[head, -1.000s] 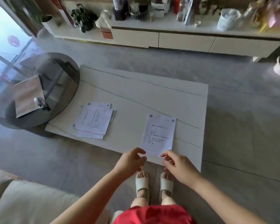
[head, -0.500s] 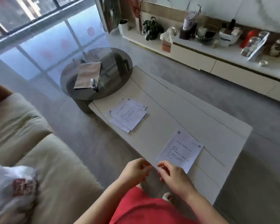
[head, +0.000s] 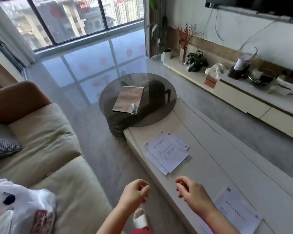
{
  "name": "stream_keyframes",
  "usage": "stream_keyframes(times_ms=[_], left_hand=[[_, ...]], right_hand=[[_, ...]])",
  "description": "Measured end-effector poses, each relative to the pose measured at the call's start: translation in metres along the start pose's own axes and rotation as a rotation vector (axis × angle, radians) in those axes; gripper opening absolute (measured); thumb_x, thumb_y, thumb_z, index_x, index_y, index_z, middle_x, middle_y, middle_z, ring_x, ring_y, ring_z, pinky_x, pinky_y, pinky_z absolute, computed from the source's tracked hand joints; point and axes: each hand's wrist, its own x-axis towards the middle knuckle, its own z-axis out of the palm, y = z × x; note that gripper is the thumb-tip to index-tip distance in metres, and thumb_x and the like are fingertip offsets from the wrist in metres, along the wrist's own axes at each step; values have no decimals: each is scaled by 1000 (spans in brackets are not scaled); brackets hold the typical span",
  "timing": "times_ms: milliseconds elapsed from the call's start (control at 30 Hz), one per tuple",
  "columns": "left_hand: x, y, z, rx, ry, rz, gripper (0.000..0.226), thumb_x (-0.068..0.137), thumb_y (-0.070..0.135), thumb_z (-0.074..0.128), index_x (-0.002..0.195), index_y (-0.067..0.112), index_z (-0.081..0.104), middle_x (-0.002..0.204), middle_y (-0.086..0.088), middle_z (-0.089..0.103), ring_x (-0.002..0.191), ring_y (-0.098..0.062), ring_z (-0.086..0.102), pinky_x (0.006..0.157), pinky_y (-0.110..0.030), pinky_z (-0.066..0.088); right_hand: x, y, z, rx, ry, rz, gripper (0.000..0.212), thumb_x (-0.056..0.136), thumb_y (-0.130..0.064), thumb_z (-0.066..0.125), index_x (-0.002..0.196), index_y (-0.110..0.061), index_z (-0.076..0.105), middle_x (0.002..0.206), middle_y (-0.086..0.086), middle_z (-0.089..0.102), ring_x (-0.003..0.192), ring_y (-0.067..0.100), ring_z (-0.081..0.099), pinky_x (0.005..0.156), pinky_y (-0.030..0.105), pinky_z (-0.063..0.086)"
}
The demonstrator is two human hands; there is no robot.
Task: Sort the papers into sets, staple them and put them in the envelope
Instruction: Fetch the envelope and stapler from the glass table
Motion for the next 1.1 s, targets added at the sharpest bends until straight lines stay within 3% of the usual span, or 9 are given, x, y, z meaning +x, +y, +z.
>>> stream_keyframes(times_ms=[267,533,667,867,1100], left_hand=[[78,6,-137,-11,63,11,10,91,17,55,87,20,64,68,4,64,46,-5,55,44,-16,38],[149,2,-217,-94,137,-56,10,90,18,55,86,20,64,66,4,64,46,-7,57,42,-16,37],[204,9,-257,-72,154,-108,10,91,17,56,84,20,62,65,3,63,44,-6,55,40,-15,37],[295,35,-318,22,143,-172,10,90,17,51,90,18,61,68,2,63,47,-7,57,41,-17,39],[392,65,-365,16,46,-178,15,88,14,49,79,20,58,64,2,60,47,-9,56,43,-19,40]], right_hand=[[109,-122,36,-36,-33,-90,11,96,-22,51,96,-31,58,81,-5,69,70,1,66,69,23,54],[220,-201,55,-69,-96,-151,10,95,-20,51,96,-26,59,81,-6,67,68,3,66,61,16,50],[294,-227,64,-9,-103,-134,11,93,-17,52,93,-22,62,76,1,69,67,9,66,65,26,52],[395,-261,73,123,-141,-35,14,93,-8,50,88,-15,62,74,6,66,52,7,59,47,20,44],[489,-286,70,136,-136,126,15,91,-7,48,89,-10,62,74,6,65,52,12,58,42,20,40]])
